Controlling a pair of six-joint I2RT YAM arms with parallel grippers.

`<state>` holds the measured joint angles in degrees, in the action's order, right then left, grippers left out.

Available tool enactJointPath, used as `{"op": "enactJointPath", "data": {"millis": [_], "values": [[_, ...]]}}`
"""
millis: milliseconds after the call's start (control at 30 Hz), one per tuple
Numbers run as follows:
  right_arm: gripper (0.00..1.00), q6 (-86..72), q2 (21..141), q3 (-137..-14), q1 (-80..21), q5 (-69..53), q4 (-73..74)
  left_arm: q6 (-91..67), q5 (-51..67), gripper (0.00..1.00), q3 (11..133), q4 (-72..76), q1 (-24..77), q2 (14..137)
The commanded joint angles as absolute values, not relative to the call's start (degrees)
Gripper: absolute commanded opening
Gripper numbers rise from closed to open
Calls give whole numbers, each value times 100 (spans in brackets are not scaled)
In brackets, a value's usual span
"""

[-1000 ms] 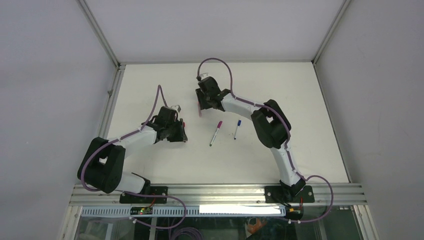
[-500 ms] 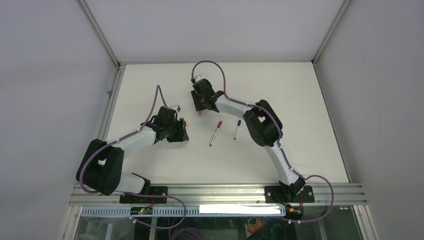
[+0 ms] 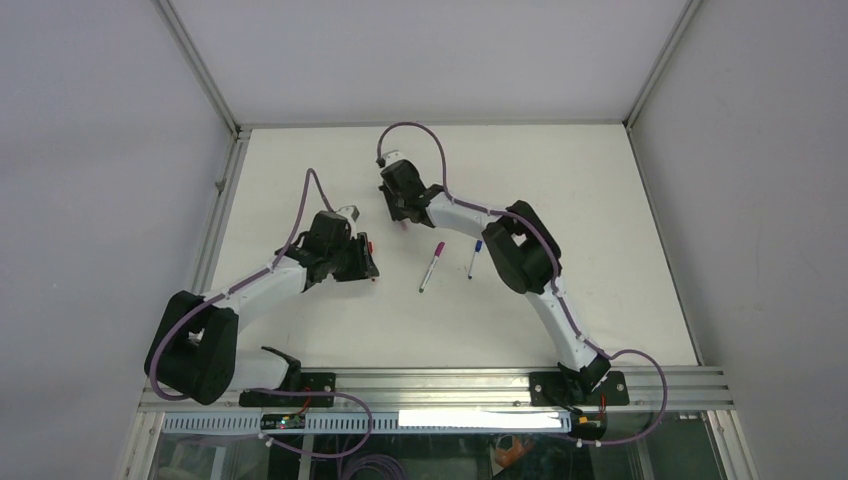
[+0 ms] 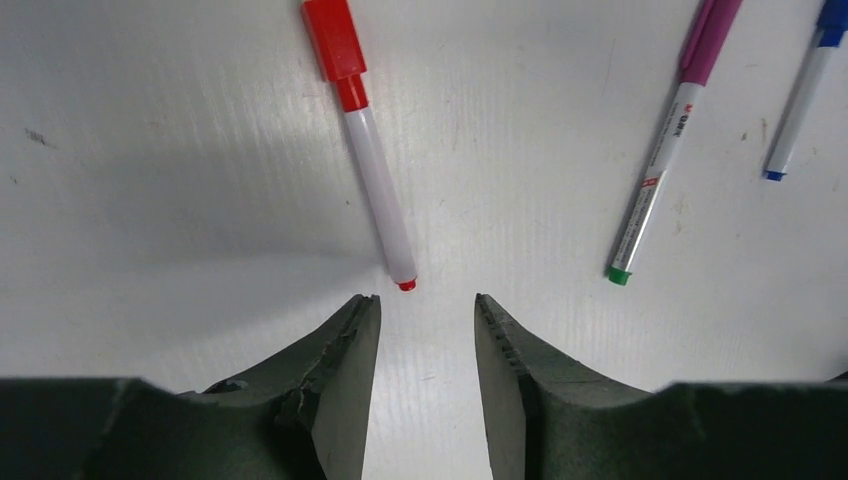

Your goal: Insert the pens into the pen caps

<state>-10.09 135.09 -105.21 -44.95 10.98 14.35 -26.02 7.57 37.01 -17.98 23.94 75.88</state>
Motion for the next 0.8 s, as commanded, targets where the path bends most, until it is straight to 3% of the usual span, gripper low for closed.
{"op": "enactJointPath", "data": {"millis": [0, 167, 367, 767], "values": [[0, -1017, 12940, -9698, -4502, 1004, 1087, -2473, 931, 42, 3467, -854, 2386, 7259], [0, -1899, 11830, -8230, -4314, -229, -481, -2586, 1525, 43, 3116, 1663, 2382, 7731], [0, -2501, 10858, -7308, -4315, -633, -1719, -3168, 2176, 40, 3078, 3926, 2390, 8836], [0, -2532, 10424, -7026, -4315, -756, -1871, -3310, 2503, 41, 3072, 5020, 2497, 9246]]}}
